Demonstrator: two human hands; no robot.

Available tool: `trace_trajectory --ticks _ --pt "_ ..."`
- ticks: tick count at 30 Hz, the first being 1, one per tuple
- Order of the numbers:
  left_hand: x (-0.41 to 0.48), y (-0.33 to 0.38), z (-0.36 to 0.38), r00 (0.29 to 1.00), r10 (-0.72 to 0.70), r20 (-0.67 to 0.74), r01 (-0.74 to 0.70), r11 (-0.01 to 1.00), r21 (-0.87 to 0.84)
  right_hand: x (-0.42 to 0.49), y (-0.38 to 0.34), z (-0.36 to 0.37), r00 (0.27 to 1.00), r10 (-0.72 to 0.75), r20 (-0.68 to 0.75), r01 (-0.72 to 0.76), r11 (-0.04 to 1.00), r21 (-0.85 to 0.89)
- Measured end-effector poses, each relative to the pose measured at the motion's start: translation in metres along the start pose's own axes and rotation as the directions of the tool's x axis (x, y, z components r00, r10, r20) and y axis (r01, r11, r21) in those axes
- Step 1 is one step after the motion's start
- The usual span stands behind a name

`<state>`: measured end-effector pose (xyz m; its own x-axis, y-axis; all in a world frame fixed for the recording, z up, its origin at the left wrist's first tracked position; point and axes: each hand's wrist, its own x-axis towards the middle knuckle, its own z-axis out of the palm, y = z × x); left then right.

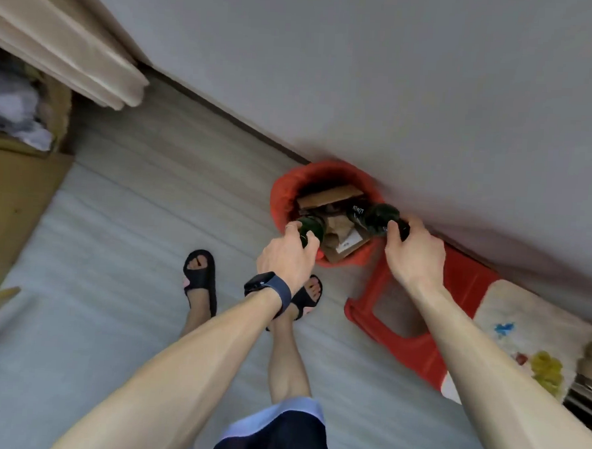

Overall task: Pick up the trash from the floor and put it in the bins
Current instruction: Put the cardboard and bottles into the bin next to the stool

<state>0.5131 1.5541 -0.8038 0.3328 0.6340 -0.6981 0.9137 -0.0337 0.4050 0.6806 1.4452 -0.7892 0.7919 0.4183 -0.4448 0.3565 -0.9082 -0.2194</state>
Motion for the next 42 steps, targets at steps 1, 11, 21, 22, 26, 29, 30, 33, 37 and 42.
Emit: trace_trajectory --ticks 1,11,21,22,26,29,30,33,37,42 --pt "0.004 0.002 0.008 1.000 -0.008 -0.020 0.008 1.000 -0.016 0.011 0.002 0.006 0.999 -0.032 0.019 0.032 0.999 -0.017" --pt "0.054 0.014 0.096 0.998 -0.030 -0.051 0.030 1.000 -0.003 0.071 0.033 0.065 0.953 -0.197 0.229 0.211 0.977 -0.039" --pt "0.107 -0.003 0.151 0.961 0.082 0.263 -0.162 0.940 0.300 0.101 0.073 0.107 0.857 -0.212 0.469 0.312 0.938 -0.147" --pt "0.108 -0.006 0.158 0.960 0.086 0.266 -0.180 0.919 0.352 0.101 0.080 0.109 0.846 -0.178 0.503 0.298 0.939 -0.170" --pt "0.113 -0.016 0.179 0.965 0.158 0.209 -0.240 0.851 0.466 0.102 0.095 0.123 0.845 -0.127 0.520 0.301 0.916 -0.266" --pt "0.120 -0.019 0.187 0.955 0.208 0.212 -0.290 0.814 0.503 0.097 0.094 0.138 0.860 -0.126 0.494 0.311 0.897 -0.314" --pt "0.122 -0.019 0.193 0.952 0.210 0.223 -0.297 0.811 0.505 0.096 0.095 0.144 0.860 -0.108 0.499 0.308 0.890 -0.337" --pt "0.124 -0.020 0.206 0.949 0.185 0.255 -0.291 0.828 0.479 0.097 0.096 0.158 0.853 -0.067 0.518 0.312 0.861 -0.402" --pt "0.127 -0.041 0.209 0.923 0.229 0.308 -0.357 0.805 0.473 0.100 0.098 0.163 0.855 -0.059 0.515 0.299 0.867 -0.398" --pt "0.144 -0.039 0.175 0.879 0.153 0.452 -0.391 0.773 0.499 0.100 0.087 0.153 0.839 0.049 0.542 0.236 0.865 -0.443"
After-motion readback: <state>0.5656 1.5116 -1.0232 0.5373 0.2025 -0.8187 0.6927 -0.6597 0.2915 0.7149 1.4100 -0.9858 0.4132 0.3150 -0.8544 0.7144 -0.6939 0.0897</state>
